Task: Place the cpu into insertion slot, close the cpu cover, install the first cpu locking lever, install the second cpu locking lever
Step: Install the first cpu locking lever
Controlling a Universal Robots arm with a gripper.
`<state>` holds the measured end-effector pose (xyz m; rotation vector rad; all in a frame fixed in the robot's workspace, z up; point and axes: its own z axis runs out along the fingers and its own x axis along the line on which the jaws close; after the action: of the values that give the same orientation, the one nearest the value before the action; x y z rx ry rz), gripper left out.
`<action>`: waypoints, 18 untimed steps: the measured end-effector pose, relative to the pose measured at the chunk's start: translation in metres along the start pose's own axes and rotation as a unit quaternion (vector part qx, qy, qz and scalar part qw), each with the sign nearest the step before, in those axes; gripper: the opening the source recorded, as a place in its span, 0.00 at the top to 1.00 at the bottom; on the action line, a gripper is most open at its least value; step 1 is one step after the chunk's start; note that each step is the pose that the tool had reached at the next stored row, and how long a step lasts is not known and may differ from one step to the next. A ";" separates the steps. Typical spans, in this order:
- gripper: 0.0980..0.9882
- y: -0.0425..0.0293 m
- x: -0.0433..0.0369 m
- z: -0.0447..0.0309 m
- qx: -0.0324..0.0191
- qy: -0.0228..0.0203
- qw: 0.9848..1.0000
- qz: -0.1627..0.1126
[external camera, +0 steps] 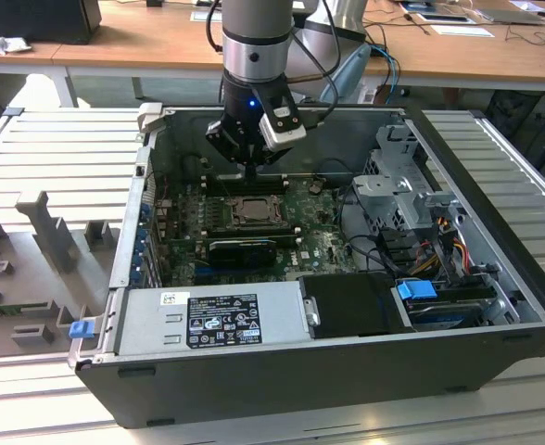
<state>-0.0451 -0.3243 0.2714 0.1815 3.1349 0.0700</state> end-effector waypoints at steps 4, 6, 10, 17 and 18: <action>0.99 0.0000 0.0000 0.0001 0.000 0.001 1.000 -0.018; 0.99 0.0000 -0.0001 0.0002 0.000 0.001 1.000 -0.029; 0.99 -0.0002 -0.0001 0.0003 0.000 0.002 0.999 -0.054; 0.99 -0.0017 0.0051 0.0002 0.000 0.001 0.997 -0.072; 0.99 -0.0019 0.0077 0.0002 0.000 0.001 0.997 -0.072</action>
<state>-0.0530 -0.3254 0.2711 -0.0434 3.1389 0.0699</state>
